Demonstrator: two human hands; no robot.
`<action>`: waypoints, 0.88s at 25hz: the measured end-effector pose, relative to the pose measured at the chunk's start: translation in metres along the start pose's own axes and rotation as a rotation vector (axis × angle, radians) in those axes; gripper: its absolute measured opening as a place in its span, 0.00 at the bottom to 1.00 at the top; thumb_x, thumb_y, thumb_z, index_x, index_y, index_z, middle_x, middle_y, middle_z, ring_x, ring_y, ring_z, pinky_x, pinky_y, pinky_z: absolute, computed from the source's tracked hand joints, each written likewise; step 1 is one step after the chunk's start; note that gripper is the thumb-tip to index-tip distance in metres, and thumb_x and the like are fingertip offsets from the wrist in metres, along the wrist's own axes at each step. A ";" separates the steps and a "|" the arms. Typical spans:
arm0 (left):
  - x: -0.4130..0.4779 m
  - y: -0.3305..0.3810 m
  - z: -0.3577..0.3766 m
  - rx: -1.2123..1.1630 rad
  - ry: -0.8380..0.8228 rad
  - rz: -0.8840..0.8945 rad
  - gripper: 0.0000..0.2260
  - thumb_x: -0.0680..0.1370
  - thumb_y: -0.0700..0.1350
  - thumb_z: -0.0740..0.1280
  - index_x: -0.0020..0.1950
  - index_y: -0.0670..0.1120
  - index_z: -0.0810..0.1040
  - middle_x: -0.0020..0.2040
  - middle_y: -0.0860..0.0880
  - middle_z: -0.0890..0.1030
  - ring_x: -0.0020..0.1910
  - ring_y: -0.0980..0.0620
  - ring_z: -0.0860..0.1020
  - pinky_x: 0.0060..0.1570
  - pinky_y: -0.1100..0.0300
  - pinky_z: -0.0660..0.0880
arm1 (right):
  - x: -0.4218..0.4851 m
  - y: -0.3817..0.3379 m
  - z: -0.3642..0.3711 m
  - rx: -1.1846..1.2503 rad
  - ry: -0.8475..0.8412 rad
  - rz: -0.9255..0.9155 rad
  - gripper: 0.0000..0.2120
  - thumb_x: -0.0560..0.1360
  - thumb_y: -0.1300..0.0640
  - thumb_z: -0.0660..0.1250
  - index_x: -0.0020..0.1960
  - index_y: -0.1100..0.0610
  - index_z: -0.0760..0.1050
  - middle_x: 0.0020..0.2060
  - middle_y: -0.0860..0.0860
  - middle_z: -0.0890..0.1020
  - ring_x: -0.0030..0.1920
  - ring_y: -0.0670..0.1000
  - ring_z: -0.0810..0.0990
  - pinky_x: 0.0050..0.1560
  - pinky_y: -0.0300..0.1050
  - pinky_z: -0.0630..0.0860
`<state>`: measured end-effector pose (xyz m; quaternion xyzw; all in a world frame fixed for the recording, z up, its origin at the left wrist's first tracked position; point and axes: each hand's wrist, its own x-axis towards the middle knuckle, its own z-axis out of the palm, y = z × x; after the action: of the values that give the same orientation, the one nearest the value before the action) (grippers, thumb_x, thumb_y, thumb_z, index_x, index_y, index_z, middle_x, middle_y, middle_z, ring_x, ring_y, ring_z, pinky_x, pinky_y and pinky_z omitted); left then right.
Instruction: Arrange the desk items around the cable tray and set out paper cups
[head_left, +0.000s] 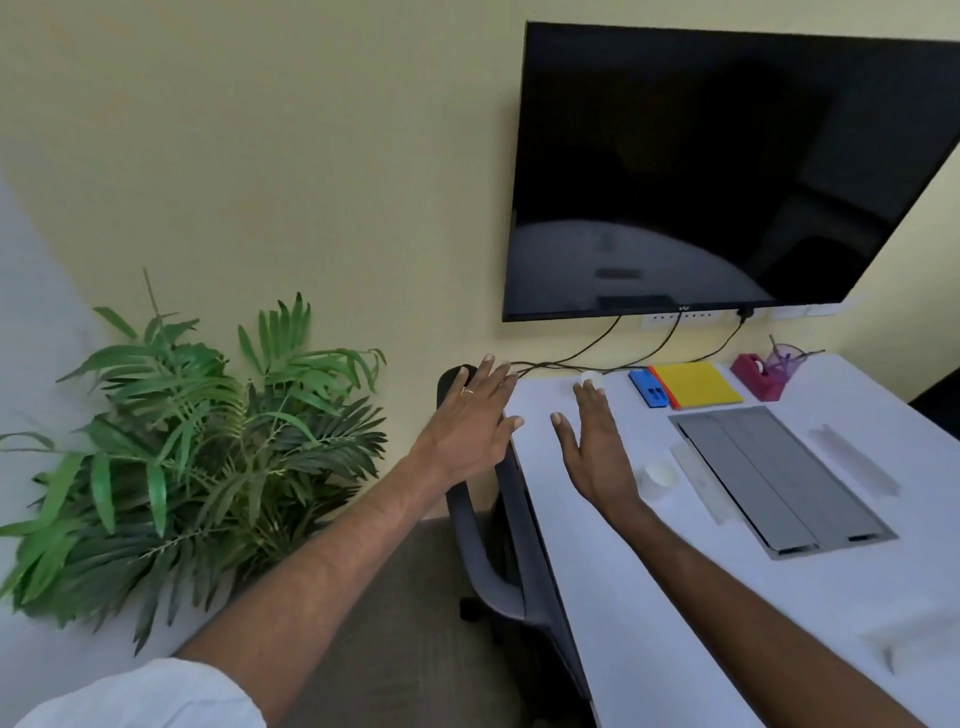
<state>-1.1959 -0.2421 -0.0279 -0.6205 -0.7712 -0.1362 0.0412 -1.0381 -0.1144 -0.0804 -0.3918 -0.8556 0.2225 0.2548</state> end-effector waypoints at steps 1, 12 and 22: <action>0.009 -0.012 0.003 -0.019 0.001 0.018 0.28 0.86 0.54 0.52 0.83 0.44 0.53 0.83 0.47 0.52 0.83 0.49 0.44 0.81 0.47 0.45 | 0.011 -0.001 0.008 -0.011 0.000 0.017 0.32 0.83 0.41 0.53 0.82 0.53 0.53 0.82 0.50 0.54 0.83 0.50 0.50 0.81 0.52 0.55; 0.105 -0.151 0.015 -0.115 -0.096 0.247 0.28 0.86 0.52 0.52 0.83 0.41 0.51 0.84 0.46 0.51 0.83 0.49 0.45 0.81 0.49 0.44 | 0.101 -0.073 0.078 -0.013 0.133 0.162 0.30 0.84 0.42 0.54 0.81 0.55 0.56 0.82 0.51 0.58 0.82 0.50 0.52 0.81 0.54 0.56; 0.230 -0.181 0.071 -0.292 -0.300 0.377 0.26 0.86 0.52 0.52 0.83 0.44 0.53 0.84 0.48 0.50 0.83 0.51 0.45 0.81 0.51 0.45 | 0.166 -0.021 0.086 -0.215 0.092 0.393 0.32 0.84 0.42 0.54 0.82 0.55 0.52 0.83 0.52 0.52 0.83 0.52 0.50 0.82 0.51 0.52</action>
<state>-1.4159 -0.0410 -0.0711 -0.7655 -0.6119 -0.1423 -0.1387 -1.1961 -0.0125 -0.0914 -0.5855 -0.7692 0.1574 0.2019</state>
